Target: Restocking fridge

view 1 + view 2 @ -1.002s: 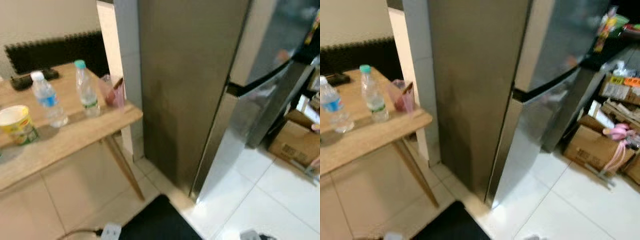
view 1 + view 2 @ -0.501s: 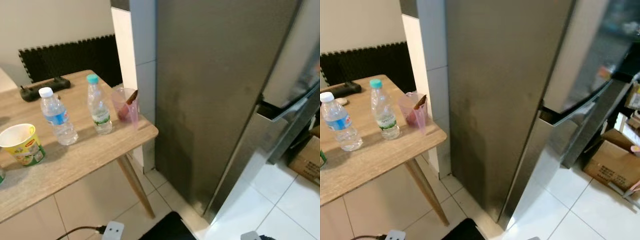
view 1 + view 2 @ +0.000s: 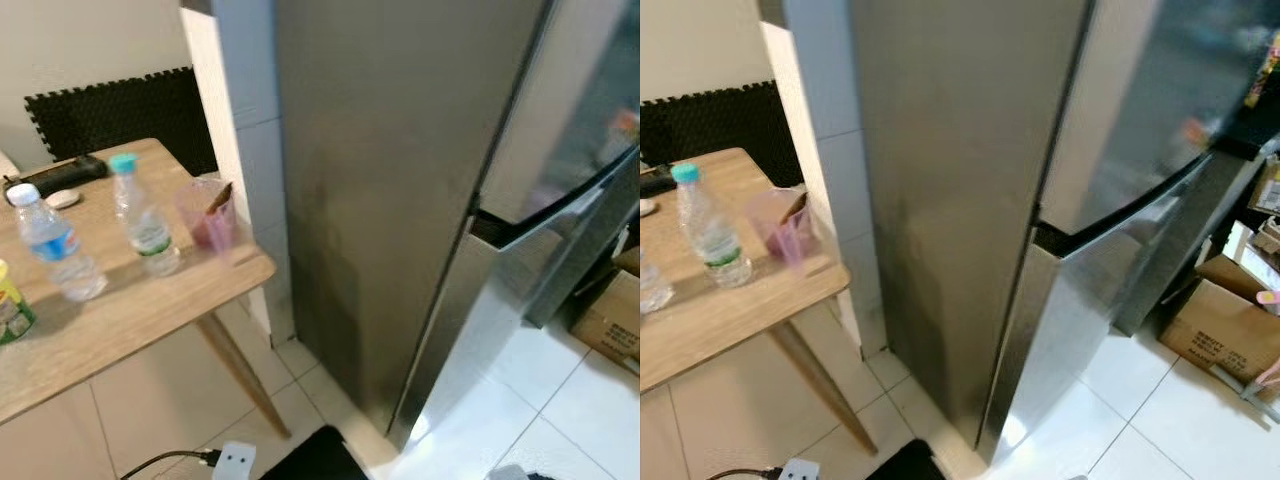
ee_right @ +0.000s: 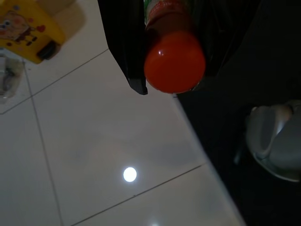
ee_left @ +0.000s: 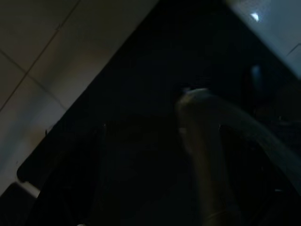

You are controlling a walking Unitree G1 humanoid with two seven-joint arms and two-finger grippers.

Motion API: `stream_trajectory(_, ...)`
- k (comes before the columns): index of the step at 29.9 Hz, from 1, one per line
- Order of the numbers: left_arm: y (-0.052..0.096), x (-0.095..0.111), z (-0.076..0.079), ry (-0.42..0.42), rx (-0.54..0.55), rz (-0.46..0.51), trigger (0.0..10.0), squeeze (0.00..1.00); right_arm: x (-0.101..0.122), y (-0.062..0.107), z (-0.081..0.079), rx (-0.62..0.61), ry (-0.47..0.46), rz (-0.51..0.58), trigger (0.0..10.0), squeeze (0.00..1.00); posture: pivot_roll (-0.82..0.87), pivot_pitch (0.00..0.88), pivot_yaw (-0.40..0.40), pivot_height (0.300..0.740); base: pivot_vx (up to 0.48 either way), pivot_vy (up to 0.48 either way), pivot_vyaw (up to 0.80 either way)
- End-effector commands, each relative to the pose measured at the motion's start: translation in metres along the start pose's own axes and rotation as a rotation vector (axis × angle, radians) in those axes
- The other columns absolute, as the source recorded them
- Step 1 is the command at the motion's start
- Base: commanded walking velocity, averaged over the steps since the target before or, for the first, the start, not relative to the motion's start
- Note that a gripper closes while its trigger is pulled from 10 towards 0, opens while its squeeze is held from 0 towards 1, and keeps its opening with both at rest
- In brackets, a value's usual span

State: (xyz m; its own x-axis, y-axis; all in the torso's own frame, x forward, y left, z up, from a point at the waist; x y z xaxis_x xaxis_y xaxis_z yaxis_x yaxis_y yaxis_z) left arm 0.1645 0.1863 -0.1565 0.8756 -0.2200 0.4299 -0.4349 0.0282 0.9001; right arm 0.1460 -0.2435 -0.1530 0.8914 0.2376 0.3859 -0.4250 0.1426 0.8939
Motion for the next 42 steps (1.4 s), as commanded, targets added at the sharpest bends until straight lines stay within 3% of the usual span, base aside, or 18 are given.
stream_trajectory(1,0.000,-0.001,-0.001,-0.010,0.000,-0.006,10.0,0.00,-0.001,0.000,0.001,-0.006,-0.014,-0.002,10.0,0.00,-0.07,0.000,-0.018,0.740,0.000,-0.458,0.00)
stream_trajectory(15,0.000,-0.002,0.000,-0.004,0.001,-0.008,10.0,0.00,-0.002,0.000,0.000,-0.003,-0.011,-0.003,10.0,0.00,-0.07,0.000,-0.019,0.740,0.000,-0.452,0.00)
stream_trajectory(32,0.002,-0.002,-0.014,0.073,0.065,0.008,10.0,0.00,-0.002,0.000,0.000,0.001,-0.003,-0.004,10.0,0.00,-0.07,0.000,-0.019,0.740,0.000,0.000,0.00)
stream_trajectory(37,0.005,0.029,-0.045,0.257,0.146,0.148,10.0,0.00,-0.004,0.001,0.000,0.001,-0.001,-0.007,10.0,0.00,-0.07,0.000,-0.021,0.740,0.000,0.000,0.00)
stream_trajectory(38,0.005,0.029,-0.045,0.257,0.146,0.148,10.0,0.00,-0.004,0.001,0.000,0.001,-0.001,-0.007,10.0,0.00,-0.07,0.000,-0.021,0.740,0.000,0.000,0.00)
stream_trajectory(39,0.008,0.048,-0.056,0.346,0.144,0.231,10.0,0.00,-0.004,0.001,0.000,0.001,0.000,-0.008,10.0,0.00,-0.07,0.000,-0.021,0.740,0.000,0.000,0.00)
stream_trajectory(40,0.009,0.058,-0.060,0.379,0.133,0.270,10.0,0.00,-0.004,0.001,0.000,0.001,0.000,-0.008,10.0,0.00,-0.07,0.000,-0.021,0.740,0.000,0.000,0.00)
stream_trajectory(41,0.011,0.070,-0.063,0.413,0.114,0.319,10.0,0.34,-0.004,0.001,0.000,0.002,0.001,-0.008,10.0,0.00,-0.07,0.000,-0.024,0.740,0.000,0.000,0.00)
stream_trajectory(42,0.013,0.077,-0.065,0.432,0.101,0.348,10.0,0.34,-0.004,0.001,0.000,0.002,0.001,-0.008,10.0,0.00,-0.07,0.000,-0.024,0.740,0.000,0.000,0.00)
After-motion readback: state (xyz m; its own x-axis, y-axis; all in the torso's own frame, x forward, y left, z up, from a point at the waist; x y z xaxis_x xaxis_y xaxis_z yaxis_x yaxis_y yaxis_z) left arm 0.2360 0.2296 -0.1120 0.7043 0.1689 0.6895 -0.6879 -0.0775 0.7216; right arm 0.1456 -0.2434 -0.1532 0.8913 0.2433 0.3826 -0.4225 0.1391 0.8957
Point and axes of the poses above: a point about 5 cm out from each wrist's last joint towards the gripper, its own y axis pointing back from the gripper into the wrist, its own x axis along the axis of the wrist's last joint, z = x × y, the point moved 6 cm from there along -y, pointing out of the wrist towards the gripper, and after that the axes turned 4 degrees about -y, right-handed, at the moved point
